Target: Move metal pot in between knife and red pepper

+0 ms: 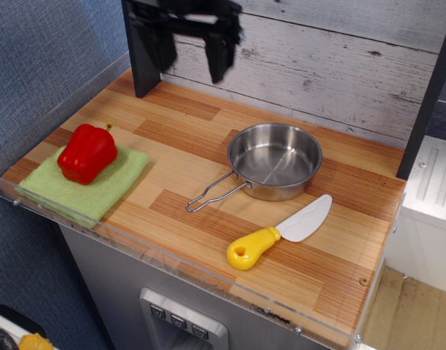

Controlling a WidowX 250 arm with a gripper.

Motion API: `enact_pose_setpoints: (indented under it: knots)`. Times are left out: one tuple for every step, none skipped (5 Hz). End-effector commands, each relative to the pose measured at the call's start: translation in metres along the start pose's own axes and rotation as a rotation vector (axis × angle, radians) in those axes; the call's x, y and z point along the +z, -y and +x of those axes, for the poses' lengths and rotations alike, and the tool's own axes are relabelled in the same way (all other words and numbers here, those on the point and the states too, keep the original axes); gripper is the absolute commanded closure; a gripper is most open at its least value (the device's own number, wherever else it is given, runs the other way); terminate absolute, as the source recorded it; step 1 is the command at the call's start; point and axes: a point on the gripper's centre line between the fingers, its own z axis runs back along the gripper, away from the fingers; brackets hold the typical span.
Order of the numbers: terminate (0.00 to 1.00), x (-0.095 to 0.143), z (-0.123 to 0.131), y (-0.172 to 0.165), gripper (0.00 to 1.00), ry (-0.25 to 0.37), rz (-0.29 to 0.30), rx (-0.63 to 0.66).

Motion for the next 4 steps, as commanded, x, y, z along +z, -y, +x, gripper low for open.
enact_pose_setpoints:
  knots:
    - [0.0, -0.04, 0.016, 0.007, 0.0, 0.003, -0.001, -0.034]
    - [0.0, -0.062, 0.02, 0.008, 0.0, -0.03, -0.018, -0.012]
    - [0.0, -0.074, 0.024, 0.013, 0.0, -0.036, -0.01, -0.019]
    - [0.0, -0.086, 0.021, 0.023, 0.0, -0.058, -0.009, -0.031]
